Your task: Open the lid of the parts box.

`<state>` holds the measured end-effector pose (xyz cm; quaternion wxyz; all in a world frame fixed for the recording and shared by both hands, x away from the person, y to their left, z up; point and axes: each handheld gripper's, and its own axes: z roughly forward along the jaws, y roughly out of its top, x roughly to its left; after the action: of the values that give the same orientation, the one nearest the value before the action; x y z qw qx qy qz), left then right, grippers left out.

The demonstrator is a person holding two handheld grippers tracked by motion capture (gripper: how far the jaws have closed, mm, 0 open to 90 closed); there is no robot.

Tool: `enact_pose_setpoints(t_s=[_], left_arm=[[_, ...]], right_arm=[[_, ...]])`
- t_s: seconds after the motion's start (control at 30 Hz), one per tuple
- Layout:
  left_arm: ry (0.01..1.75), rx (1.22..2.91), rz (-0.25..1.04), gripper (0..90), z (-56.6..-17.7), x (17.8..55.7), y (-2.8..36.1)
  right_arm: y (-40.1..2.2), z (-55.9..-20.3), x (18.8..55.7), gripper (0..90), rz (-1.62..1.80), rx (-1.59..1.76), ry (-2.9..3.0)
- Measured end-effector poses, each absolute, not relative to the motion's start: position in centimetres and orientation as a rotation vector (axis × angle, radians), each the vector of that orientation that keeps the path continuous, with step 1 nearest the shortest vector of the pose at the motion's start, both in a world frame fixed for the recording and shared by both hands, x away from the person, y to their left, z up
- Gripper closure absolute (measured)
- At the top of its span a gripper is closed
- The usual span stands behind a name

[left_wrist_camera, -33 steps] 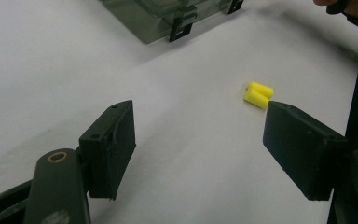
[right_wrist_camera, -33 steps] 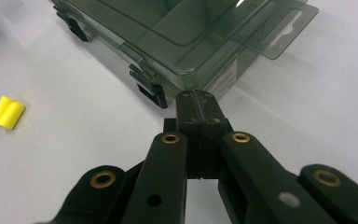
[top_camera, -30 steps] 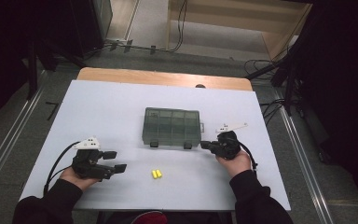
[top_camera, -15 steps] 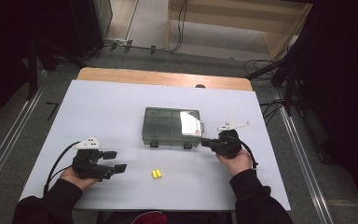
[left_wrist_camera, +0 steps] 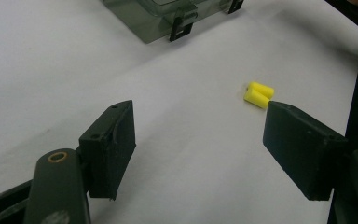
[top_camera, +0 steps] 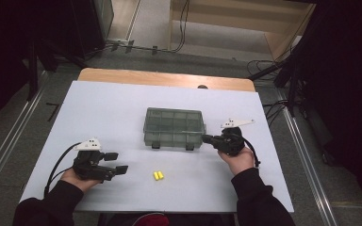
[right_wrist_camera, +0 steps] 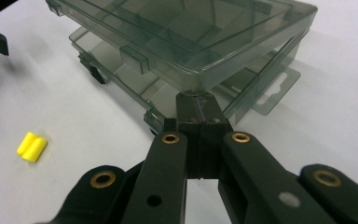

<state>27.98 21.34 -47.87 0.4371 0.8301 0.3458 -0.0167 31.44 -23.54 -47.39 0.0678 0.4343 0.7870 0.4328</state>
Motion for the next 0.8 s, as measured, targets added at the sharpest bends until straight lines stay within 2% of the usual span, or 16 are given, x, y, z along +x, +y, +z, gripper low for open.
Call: enact_pose_setpoints(t_s=[0.8], left_arm=[[0.863,2.055,-0.054,25.3,-47.9,28.1,21.4]], right_arm=[[-23.4,-46.2,33.8,87.3,1.372,1.307,2.3]])
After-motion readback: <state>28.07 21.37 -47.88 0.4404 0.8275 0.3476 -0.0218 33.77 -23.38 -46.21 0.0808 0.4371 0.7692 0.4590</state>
